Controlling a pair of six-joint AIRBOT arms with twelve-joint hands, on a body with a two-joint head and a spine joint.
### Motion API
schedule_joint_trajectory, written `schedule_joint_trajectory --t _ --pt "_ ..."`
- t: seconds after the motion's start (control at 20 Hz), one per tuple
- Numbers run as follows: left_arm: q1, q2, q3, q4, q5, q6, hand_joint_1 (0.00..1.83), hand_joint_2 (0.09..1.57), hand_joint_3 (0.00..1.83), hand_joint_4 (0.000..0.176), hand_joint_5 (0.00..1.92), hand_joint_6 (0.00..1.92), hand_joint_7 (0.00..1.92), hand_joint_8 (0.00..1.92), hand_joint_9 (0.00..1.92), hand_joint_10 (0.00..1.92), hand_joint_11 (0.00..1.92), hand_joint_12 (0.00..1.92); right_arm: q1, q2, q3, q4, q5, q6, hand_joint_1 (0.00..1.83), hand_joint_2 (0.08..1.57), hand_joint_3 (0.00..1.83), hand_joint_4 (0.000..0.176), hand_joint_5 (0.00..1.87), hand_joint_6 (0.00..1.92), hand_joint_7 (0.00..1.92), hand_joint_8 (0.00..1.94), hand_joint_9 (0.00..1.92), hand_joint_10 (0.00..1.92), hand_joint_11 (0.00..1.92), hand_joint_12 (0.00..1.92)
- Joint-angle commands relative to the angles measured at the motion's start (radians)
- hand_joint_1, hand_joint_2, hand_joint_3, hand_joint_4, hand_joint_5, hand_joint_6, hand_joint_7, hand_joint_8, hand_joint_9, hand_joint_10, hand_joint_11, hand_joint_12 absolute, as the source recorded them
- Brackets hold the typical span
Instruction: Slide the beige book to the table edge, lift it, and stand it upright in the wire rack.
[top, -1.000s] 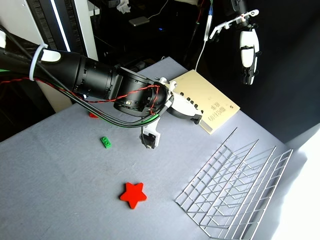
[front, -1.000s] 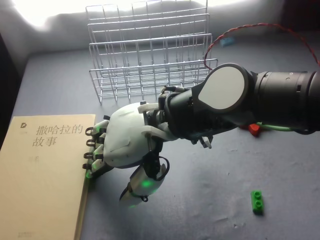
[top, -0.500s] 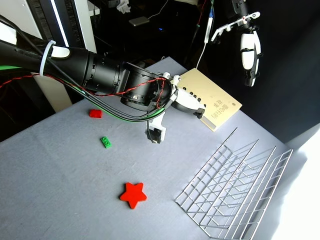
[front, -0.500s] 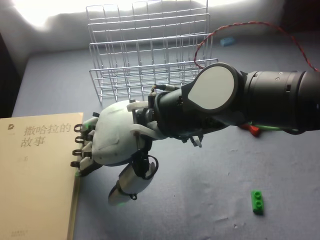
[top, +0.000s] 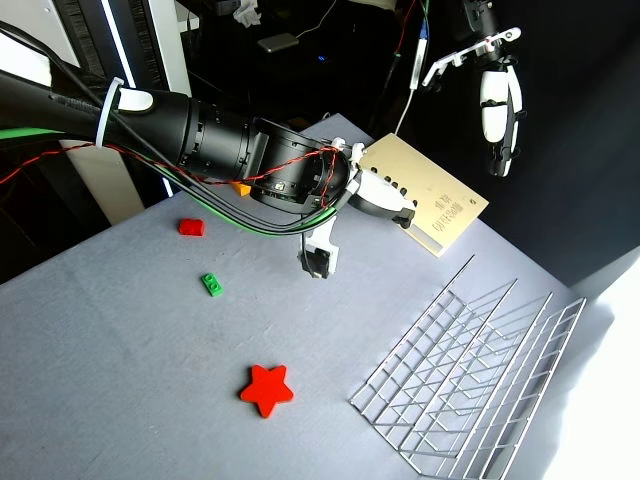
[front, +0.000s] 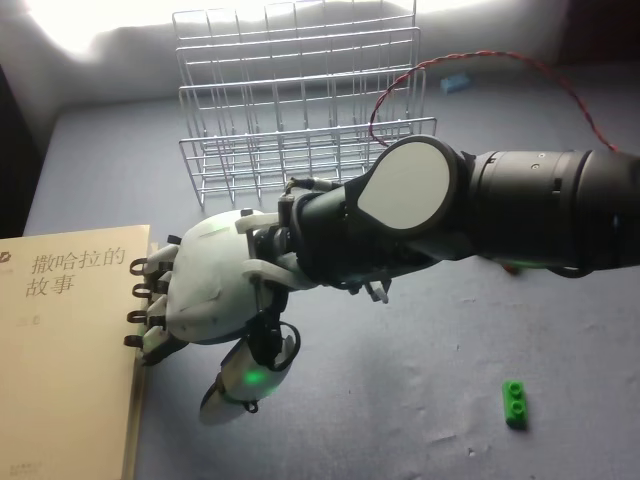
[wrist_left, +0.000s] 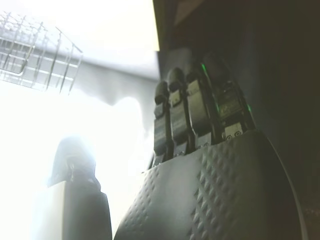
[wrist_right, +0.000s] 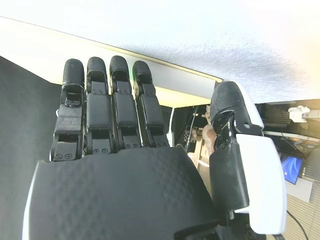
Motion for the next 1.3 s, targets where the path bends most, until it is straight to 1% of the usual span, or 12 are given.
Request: schedule_joint_trajectory --t 0.0,0.2,0.25,0.4,0.55,0.6,0.65,0.8,1.0,1.1,1.2,1.25 --pt "-0.006 0.003 0.009 -0.016 -0.081 -0.004 0.30 1.15 0.00 0.000 0.38 0.01 0.40 0.00 0.39 0.01 0.01 0.84 0.011 -0.002 -0.001 0.030 -0.036 0.006 0.15 1.21 0.00 0.000 0.31 0.00 0.31 0.00 0.27 0.00 0.00 0.71" --pt "-0.006 0.003 0.009 -0.016 -0.081 -0.004 0.31 1.15 0.00 0.000 0.40 0.01 0.43 0.01 0.43 0.02 0.06 0.87 0.010 -0.010 -0.002 0.030 -0.035 0.021 0.17 1.20 0.00 0.000 0.30 0.00 0.30 0.00 0.27 0.00 0.00 0.70" --pt "-0.006 0.003 0.010 -0.016 -0.081 -0.004 0.31 1.15 0.00 0.000 0.40 0.01 0.44 0.01 0.44 0.02 0.07 0.87 0.010 -0.012 -0.002 0.030 -0.032 0.023 0.14 1.21 0.00 0.000 0.27 0.00 0.28 0.00 0.25 0.00 0.00 0.68" --pt "-0.006 0.004 0.008 -0.016 -0.081 -0.004 0.28 1.16 0.00 0.000 0.39 0.00 0.42 0.00 0.42 0.01 0.05 0.87 0.009 -0.013 -0.002 0.030 -0.025 0.031 0.15 1.20 0.00 0.000 0.29 0.00 0.30 0.00 0.27 0.00 0.00 0.71" --pt "-0.008 0.006 0.005 -0.015 -0.081 -0.003 0.30 1.15 0.00 0.000 0.40 0.01 0.45 0.01 0.44 0.01 0.07 0.87 0.008 -0.013 -0.002 0.030 -0.023 0.033 0.14 1.20 0.00 0.000 0.30 0.01 0.31 0.01 0.27 0.01 0.00 0.68" --pt "-0.008 0.006 0.005 -0.015 -0.081 -0.003 0.29 1.16 0.00 0.000 0.40 0.00 0.44 0.01 0.44 0.01 0.06 0.86 0.007 -0.013 -0.002 0.030 -0.024 0.036 0.14 1.20 0.00 0.000 0.31 0.01 0.33 0.01 0.29 0.01 0.00 0.73" --pt "-0.009 0.005 0.005 -0.015 -0.081 -0.003 0.30 1.16 0.00 0.000 0.39 0.00 0.43 0.00 0.43 0.01 0.06 0.86 0.006 -0.012 -0.002 0.030 -0.027 0.038 0.15 1.20 0.00 0.000 0.31 0.00 0.33 0.01 0.29 0.01 0.00 0.72" --pt "-0.007 0.011 0.001 -0.015 -0.081 -0.002 0.27 1.18 0.01 0.000 0.39 0.00 0.43 0.00 0.42 0.00 0.05 0.85 0.003 0.008 -0.004 0.031 0.004 0.039 0.17 1.19 0.00 0.000 0.33 0.01 0.35 0.01 0.31 0.01 0.00 0.75" --pt "-0.007 0.011 0.001 -0.015 -0.081 -0.002 0.31 1.17 0.00 0.000 0.39 0.01 0.42 0.00 0.41 0.00 0.05 0.85 -0.003 0.052 -0.018 0.030 0.006 0.033 0.13 1.21 0.00 0.000 0.29 0.00 0.32 0.00 0.28 0.00 0.00 0.70" --pt "-0.007 0.012 0.001 -0.015 -0.081 -0.002 0.30 1.16 0.00 0.000 0.40 0.01 0.41 0.00 0.41 0.00 0.06 0.85 -0.004 0.072 -0.023 0.030 0.009 0.025 0.16 1.19 0.00 0.000 0.33 0.01 0.34 0.00 0.29 0.00 0.00 0.76" --pt "-0.007 0.011 0.001 -0.015 -0.081 -0.002 0.31 1.16 0.00 0.000 0.41 0.01 0.43 0.01 0.42 0.00 0.06 0.85 -0.008 0.079 -0.025 0.030 0.012 0.026 0.17 1.19 0.00 0.000 0.33 0.01 0.34 0.00 0.29 0.00 0.00 0.76" --pt "-0.007 0.012 0.001 -0.015 -0.081 -0.002 0.30 1.16 0.00 0.000 0.40 0.01 0.42 0.00 0.41 0.00 0.05 0.85 -0.008 0.081 -0.025 0.030 0.017 0.025 0.13 1.19 0.00 0.000 0.33 0.01 0.33 0.00 0.29 0.00 0.00 0.77"
